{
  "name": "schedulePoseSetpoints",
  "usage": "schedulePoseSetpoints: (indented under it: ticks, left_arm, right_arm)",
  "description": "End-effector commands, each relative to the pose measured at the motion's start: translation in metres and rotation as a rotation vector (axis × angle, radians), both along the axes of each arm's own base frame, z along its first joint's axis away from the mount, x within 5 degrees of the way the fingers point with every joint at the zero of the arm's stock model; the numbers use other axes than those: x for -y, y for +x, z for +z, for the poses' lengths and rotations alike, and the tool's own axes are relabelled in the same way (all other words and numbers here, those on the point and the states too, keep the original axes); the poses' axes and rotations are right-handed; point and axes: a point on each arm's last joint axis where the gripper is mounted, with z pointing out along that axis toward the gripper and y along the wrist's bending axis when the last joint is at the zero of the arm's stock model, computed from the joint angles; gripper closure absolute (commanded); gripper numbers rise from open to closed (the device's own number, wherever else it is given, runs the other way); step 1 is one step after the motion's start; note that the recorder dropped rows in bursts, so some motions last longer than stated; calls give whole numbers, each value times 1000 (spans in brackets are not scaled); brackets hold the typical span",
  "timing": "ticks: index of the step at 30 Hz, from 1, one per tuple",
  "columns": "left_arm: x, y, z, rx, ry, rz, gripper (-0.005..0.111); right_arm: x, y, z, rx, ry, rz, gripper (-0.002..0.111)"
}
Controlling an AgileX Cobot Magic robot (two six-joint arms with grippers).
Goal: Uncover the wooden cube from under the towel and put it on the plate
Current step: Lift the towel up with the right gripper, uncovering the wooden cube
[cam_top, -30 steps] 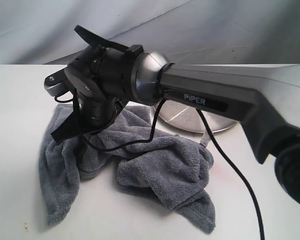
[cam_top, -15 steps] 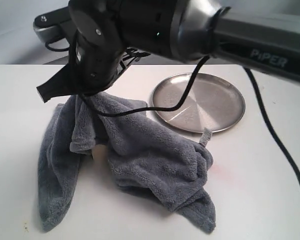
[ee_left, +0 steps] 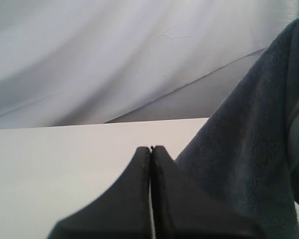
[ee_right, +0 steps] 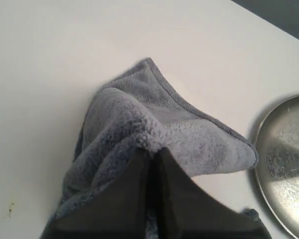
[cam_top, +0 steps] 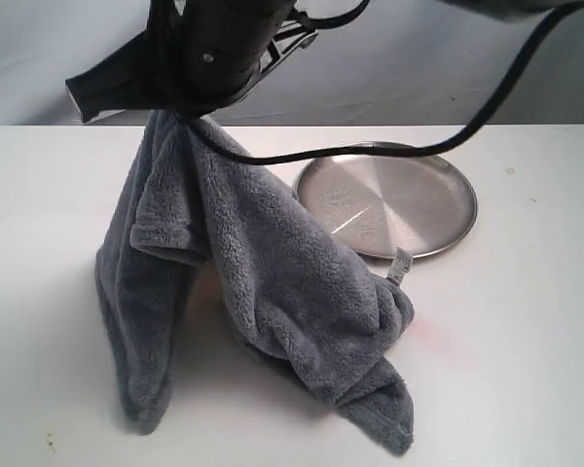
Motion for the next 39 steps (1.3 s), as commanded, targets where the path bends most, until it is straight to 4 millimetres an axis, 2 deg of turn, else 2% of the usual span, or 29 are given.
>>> schedulePoseSetpoints:
  ticks: [1, 9, 17, 31, 39]
  left_arm:
    - [0, 0, -1, 1, -4, -5, 107]
    - [0, 0, -1, 1, -4, -5, 107]
    - [0, 0, -1, 1, -4, -5, 107]
    - [0, 0, -1, 1, -4, -5, 107]
    - [0, 0, -1, 1, -4, -5, 107]
  right_arm:
    - [15, -9, 28, 32, 69, -2, 108]
    - [39, -23, 60, 53, 113, -11, 108]
    - [73, -39, 77, 32, -3, -16, 108]
    - [123, -69, 128, 114, 135, -2, 108]
    - [133, -75, 136, 123, 166, 1, 108]
